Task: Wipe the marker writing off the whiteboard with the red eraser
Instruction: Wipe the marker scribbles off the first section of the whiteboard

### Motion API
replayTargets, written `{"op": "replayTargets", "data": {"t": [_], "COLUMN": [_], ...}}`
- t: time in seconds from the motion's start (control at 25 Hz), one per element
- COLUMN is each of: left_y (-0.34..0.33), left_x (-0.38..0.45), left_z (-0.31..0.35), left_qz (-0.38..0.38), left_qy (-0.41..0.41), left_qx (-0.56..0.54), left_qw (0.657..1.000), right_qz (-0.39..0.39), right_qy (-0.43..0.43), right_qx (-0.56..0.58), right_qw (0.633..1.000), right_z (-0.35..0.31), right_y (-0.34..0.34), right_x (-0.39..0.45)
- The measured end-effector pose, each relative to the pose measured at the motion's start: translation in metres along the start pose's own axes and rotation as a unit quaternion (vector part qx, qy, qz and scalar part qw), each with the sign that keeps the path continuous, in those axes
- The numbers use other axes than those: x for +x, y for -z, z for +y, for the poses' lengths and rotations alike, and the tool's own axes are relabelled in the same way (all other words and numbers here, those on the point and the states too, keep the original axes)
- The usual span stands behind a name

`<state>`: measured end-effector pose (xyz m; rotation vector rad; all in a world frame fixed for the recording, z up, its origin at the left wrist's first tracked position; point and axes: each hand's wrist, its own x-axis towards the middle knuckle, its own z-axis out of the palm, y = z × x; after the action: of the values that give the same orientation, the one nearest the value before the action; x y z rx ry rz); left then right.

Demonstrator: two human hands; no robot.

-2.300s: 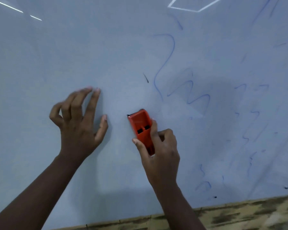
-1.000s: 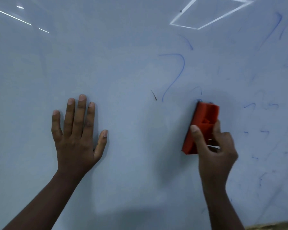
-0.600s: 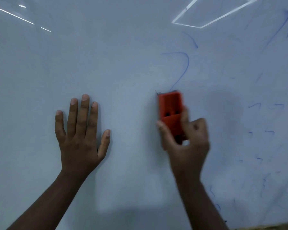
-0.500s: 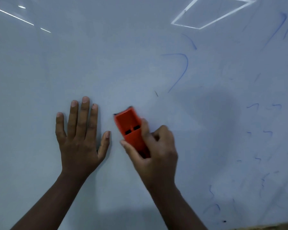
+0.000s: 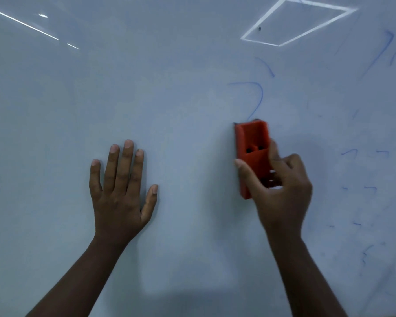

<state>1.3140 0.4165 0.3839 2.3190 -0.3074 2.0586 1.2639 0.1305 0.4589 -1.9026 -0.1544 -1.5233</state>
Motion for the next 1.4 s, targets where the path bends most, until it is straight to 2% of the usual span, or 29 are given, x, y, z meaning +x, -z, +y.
{"op": "replayTargets", "data": {"t": [0.16,0.28,0.4,0.56,0.76,0.96,1.2,1.32,1.4], "left_y": [0.000,0.000,0.000,0.008,0.024,0.030,0.023,0.021,0.021], "left_x": [-0.002,-0.003,-0.001,0.022,0.076,0.150,0.148,0.149,0.148], "left_z": [0.002,0.001,0.004,0.012,-0.006,-0.031,-0.030,-0.030,-0.029], "left_qz": [0.002,0.001,0.015,0.037,0.042,0.027,0.036,0.040,0.042], "left_qy": [0.001,0.000,0.016,0.058,0.077,0.064,0.059,0.060,0.062], "left_qx": [-0.002,-0.005,-0.014,-0.014,-0.033,-0.011,0.001,-0.009,-0.012], "left_qw": [1.000,1.000,1.000,0.998,0.996,0.998,0.998,0.997,0.997], "right_qz": [0.036,0.043,0.019,-0.063,-0.077,-0.019,0.053,0.114,0.142], "right_qy": [-0.076,-0.079,0.005,0.129,0.182,0.136,0.032,-0.030,-0.025], "right_qx": [0.053,0.033,-0.034,-0.090,-0.093,-0.085,-0.071,-0.065,-0.074], "right_qw": [0.995,0.995,0.999,0.986,0.976,0.987,0.995,0.991,0.987], "right_z": [0.020,0.010,-0.018,-0.058,-0.073,-0.056,0.009,0.014,0.000], "right_y": [0.025,0.020,-0.006,-0.033,-0.040,-0.023,0.022,0.025,0.011], "right_x": [0.026,0.040,0.026,-0.014,-0.002,0.038,0.084,0.101,0.099]}}
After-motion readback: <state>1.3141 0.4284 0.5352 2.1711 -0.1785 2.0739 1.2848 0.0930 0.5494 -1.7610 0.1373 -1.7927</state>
